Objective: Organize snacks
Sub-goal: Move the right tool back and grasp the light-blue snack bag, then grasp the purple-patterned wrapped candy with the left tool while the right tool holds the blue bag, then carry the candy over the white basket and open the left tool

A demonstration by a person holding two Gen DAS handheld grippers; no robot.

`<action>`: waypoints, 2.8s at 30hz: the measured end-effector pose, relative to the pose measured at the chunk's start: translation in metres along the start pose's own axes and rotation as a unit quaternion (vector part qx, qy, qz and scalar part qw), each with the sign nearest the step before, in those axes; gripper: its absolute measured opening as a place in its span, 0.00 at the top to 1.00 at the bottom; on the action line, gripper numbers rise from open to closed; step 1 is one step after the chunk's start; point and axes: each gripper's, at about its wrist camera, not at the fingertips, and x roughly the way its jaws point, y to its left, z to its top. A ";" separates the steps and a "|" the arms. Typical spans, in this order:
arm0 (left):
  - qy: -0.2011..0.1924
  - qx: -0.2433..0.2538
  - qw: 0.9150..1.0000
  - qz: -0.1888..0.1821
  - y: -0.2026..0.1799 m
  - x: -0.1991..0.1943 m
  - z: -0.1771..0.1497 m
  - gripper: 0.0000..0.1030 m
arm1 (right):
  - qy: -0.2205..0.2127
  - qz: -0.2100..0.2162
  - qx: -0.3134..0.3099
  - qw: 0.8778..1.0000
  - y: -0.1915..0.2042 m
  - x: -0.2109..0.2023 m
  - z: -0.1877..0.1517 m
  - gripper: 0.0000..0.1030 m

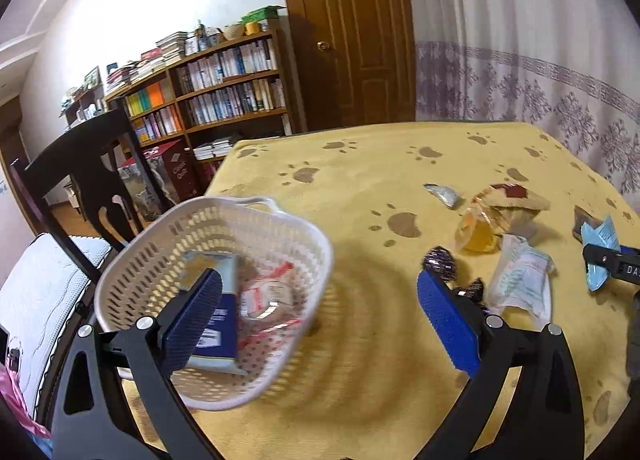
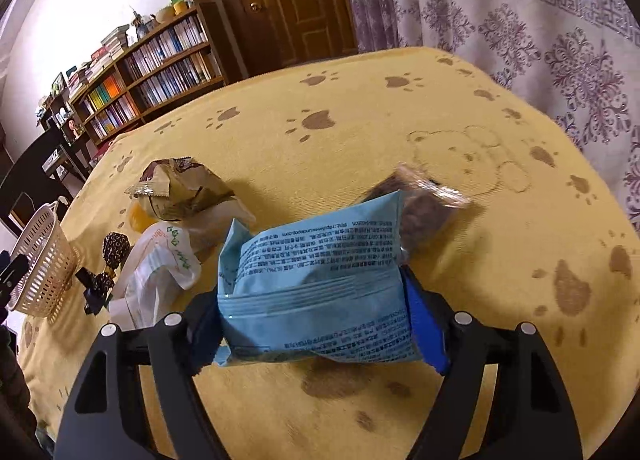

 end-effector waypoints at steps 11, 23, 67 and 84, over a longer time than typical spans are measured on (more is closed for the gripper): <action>0.038 0.014 0.998 -0.054 -0.056 0.027 0.001 0.16 | -0.020 0.017 -0.039 0.999 -0.004 -0.017 -0.012 0.25; 0.094 -0.002 0.992 -0.083 -0.085 0.091 0.008 0.47 | -0.011 0.021 -0.069 0.997 0.005 -0.011 -0.022 0.25; -0.001 -0.099 0.995 -0.032 0.003 0.018 0.023 0.69 | -0.011 0.018 -0.065 0.998 0.004 -0.009 -0.025 0.25; -0.004 -0.193 0.980 0.052 0.101 0.021 0.017 0.64 | -0.011 0.018 -0.064 0.998 0.004 -0.009 -0.026 0.24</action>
